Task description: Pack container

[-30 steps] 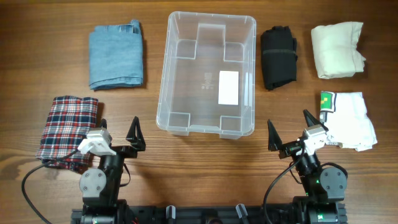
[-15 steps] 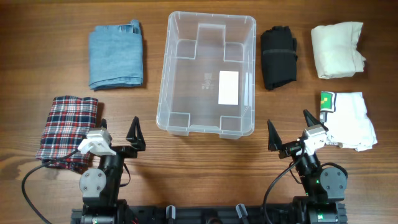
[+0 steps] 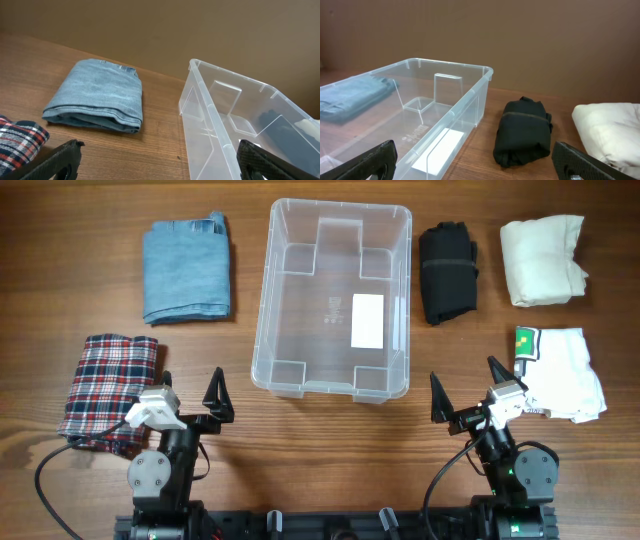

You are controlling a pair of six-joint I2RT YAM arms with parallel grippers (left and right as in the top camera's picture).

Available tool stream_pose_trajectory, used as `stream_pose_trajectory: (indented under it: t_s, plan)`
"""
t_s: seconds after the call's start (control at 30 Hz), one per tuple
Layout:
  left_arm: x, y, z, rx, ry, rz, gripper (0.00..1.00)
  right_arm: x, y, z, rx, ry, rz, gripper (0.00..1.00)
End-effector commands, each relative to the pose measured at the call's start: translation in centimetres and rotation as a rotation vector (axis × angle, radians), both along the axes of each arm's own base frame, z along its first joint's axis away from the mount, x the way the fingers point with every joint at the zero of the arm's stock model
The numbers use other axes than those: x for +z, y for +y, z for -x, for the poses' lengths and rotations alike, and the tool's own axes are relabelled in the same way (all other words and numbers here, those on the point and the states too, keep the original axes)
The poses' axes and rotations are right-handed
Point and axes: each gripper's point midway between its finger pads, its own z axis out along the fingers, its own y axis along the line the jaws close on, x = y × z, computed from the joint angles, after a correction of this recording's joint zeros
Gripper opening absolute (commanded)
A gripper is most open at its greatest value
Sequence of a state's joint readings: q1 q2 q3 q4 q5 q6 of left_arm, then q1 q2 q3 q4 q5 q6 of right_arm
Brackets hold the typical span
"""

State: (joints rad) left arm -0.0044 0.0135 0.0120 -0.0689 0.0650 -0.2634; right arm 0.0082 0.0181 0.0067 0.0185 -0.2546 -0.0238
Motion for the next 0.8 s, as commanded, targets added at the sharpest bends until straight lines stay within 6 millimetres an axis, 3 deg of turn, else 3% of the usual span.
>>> stream_pose_trajectory:
  t_s: [0.0,0.43,0.53,0.6,0.67,0.77]
  plan:
    - [-0.2,0.4,0.0,0.019,0.002,-0.022,1.0,0.1,0.4,0.1,0.021,-0.006,-0.001,1.0]
    - [-0.2,0.4,0.0,0.019,0.001,-0.022,1.0,0.5,0.4,0.1,0.021,-0.021,-0.001,1.0]
    - [-0.2,0.4,0.0,0.019,0.002,-0.022,1.0,2.9,1.5,0.7,0.089,-0.114,-0.035,1.0]
    - [-0.2,0.4,0.0,0.019,0.001,-0.022,1.0,6.6,2.7,2.0,0.171,-0.278,-0.018,1.0]
    - [-0.2,0.4,0.0,0.019,0.002,-0.022,1.0,9.3,2.7,3.0,0.17,-0.394,-0.009,1.0]
    - [-0.2,0.4,0.0,0.019,0.001,-0.022,1.0,13.6,1.0,3.9,0.068,-0.526,-0.023,1.0]
